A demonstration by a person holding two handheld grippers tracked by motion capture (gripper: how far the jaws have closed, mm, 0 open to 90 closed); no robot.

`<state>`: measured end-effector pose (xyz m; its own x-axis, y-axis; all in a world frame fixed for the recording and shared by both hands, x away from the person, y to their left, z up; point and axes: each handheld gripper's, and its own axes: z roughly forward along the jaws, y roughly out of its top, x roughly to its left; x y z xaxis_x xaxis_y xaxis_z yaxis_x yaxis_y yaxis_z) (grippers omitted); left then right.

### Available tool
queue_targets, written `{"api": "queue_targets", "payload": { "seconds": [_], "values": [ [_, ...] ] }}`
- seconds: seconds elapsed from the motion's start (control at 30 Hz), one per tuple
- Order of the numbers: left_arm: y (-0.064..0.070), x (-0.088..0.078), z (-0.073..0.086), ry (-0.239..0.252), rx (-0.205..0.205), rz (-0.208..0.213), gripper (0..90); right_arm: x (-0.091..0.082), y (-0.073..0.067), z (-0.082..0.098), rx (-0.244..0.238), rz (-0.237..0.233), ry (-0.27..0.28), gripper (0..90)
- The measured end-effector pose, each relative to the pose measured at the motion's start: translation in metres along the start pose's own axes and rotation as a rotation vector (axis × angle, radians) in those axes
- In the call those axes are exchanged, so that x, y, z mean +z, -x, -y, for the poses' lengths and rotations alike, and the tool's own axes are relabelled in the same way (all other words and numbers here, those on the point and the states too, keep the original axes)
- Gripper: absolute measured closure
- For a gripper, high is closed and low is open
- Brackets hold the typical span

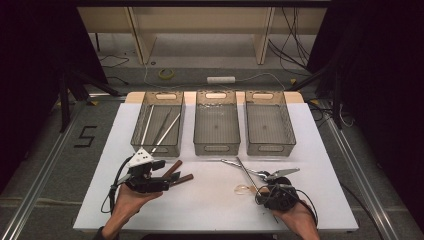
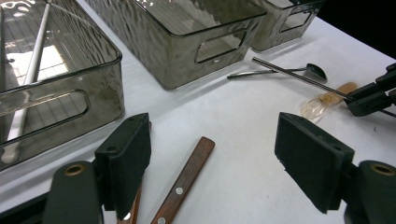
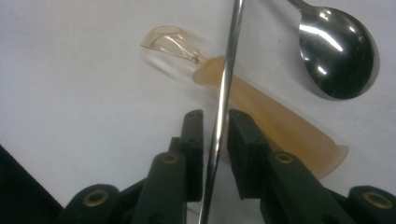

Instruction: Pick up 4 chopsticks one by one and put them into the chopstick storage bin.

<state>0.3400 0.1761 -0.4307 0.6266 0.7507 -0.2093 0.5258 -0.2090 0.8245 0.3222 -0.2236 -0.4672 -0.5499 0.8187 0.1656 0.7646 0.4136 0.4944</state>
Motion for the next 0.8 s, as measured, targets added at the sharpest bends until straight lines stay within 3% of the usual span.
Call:
{"api": "queue_targets", "payload": {
  "seconds": [0.17,0.47,0.8],
  "values": [
    [0.001,0.0,0.0,0.003,0.003,-0.001,26.4,0.001,0.002,-0.001,0.008,0.023,-0.005,85.4],
    [0.002,0.0,-0.001,0.001,0.01,0.001,26.4,-0.005,0.003,-0.002,0.002,-0.007,0.031,86.8],
    [0.007,0.002,-0.002,-0.019,0.043,0.028,25.5,-0.014,-0.009,-0.009,-0.084,-0.064,0.077,86.8]
  ]
}}
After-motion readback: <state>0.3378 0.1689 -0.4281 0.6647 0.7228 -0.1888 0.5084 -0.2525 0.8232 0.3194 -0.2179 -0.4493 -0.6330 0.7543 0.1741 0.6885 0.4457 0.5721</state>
